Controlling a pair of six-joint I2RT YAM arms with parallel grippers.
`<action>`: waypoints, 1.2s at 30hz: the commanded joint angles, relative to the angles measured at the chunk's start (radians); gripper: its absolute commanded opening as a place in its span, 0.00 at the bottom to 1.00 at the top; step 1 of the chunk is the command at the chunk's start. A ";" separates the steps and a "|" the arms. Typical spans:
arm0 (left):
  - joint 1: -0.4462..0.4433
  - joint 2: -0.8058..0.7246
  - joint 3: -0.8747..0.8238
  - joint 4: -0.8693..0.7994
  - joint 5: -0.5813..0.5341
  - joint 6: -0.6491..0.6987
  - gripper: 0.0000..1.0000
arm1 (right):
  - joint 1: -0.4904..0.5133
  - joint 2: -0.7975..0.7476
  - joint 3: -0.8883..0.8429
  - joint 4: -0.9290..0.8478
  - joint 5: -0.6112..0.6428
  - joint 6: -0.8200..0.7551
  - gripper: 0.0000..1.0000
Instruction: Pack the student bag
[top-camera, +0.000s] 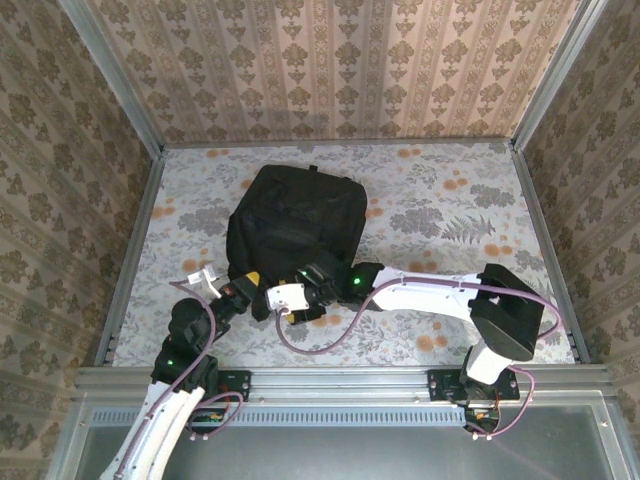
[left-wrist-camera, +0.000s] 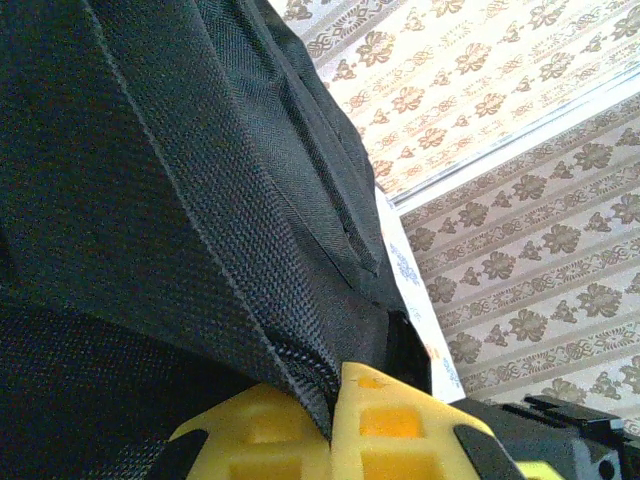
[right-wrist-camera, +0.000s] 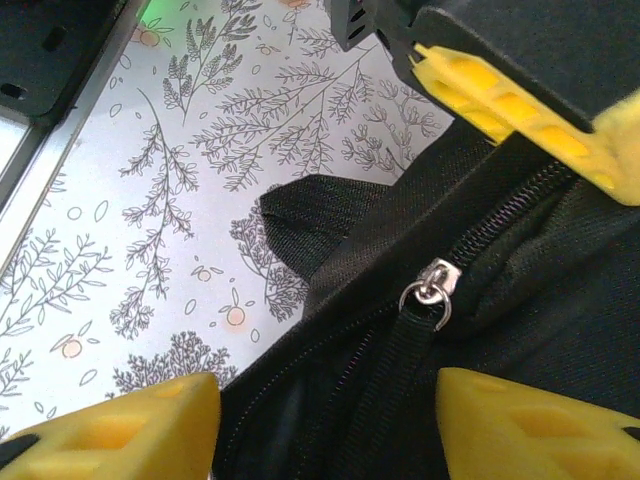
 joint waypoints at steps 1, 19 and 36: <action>-0.004 -0.024 0.031 0.060 0.027 0.016 0.00 | 0.012 0.032 0.054 0.012 0.059 0.022 0.51; -0.007 -0.026 0.069 -0.027 -0.007 0.034 0.00 | 0.021 0.100 0.150 -0.153 0.190 0.054 0.14; -0.007 -0.010 0.126 -0.212 -0.099 0.104 0.00 | 0.066 0.010 0.104 -0.351 0.267 0.088 0.02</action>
